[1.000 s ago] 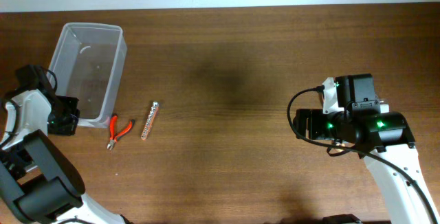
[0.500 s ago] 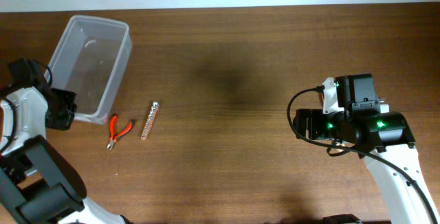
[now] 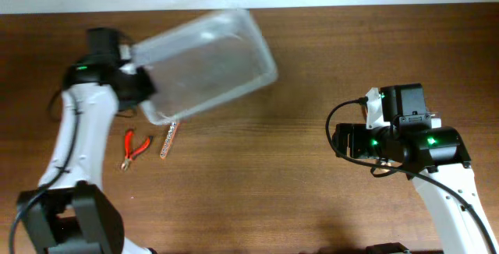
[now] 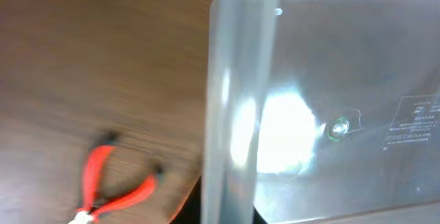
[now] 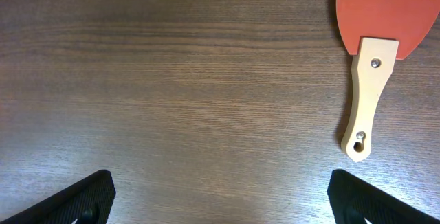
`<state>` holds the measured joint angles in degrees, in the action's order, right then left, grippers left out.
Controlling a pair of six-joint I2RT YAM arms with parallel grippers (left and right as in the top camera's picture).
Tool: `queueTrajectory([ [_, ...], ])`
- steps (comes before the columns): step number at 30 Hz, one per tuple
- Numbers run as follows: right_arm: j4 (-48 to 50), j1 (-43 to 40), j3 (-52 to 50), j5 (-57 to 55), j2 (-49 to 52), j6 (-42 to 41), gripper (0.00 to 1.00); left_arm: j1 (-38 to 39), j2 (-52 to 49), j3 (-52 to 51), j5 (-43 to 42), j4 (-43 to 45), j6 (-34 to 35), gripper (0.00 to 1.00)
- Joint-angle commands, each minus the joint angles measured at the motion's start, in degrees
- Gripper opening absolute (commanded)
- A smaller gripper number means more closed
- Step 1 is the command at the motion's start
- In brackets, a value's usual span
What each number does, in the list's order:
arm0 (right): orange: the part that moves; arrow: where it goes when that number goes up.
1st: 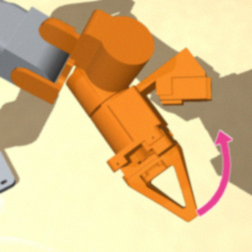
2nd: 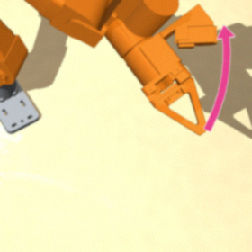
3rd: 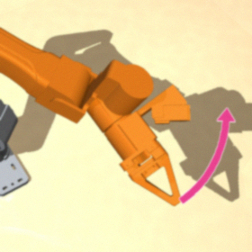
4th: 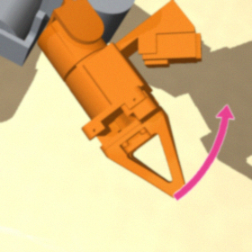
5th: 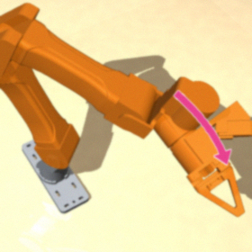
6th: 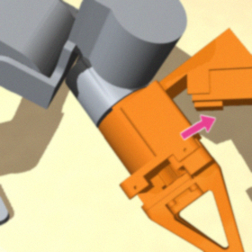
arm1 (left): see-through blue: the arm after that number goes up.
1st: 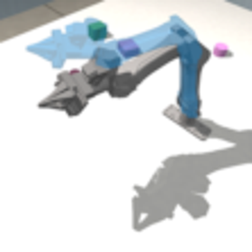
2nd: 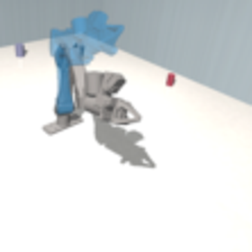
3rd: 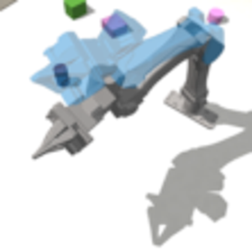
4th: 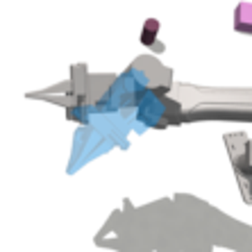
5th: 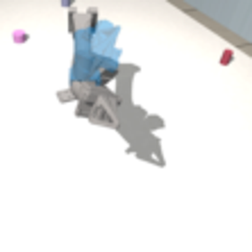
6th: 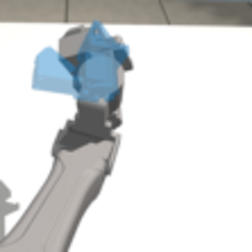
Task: Pack container
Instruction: 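Drag the clear container with the left gripper to table center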
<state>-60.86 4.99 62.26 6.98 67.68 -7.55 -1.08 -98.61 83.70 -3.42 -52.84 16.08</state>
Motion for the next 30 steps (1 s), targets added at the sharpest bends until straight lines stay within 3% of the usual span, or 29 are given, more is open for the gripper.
queueTrajectory([
  [1,0.2,-0.1,1.3,-0.6,0.0,-0.3,0.99,6.0,1.7,0.5,-1.2,-0.9,-8.2,0.02],
  [5,0.1,-1.7,1.4,-1.1,0.0,-0.3,0.99,13.6,1.4,-0.6,6.8,-1.7,-8.2,0.02],
  [10,0.1,-5.2,1.4,-1.2,0.0,-0.3,0.99,17.3,0.8,-3.1,7.8,-1.6,-7.8,0.02],
  [17,-1.1,-9.6,1.4,-1.2,0.0,0.4,0.99,17.6,-1.3,-9.8,7.8,-1.0,-5.4,0.02],
  [30,-2.8,-9.6,1.4,-1.2,0.0,2.8,0.99,17.6,-2.0,-19.9,7.8,6.4,-5.0,0.02],
])
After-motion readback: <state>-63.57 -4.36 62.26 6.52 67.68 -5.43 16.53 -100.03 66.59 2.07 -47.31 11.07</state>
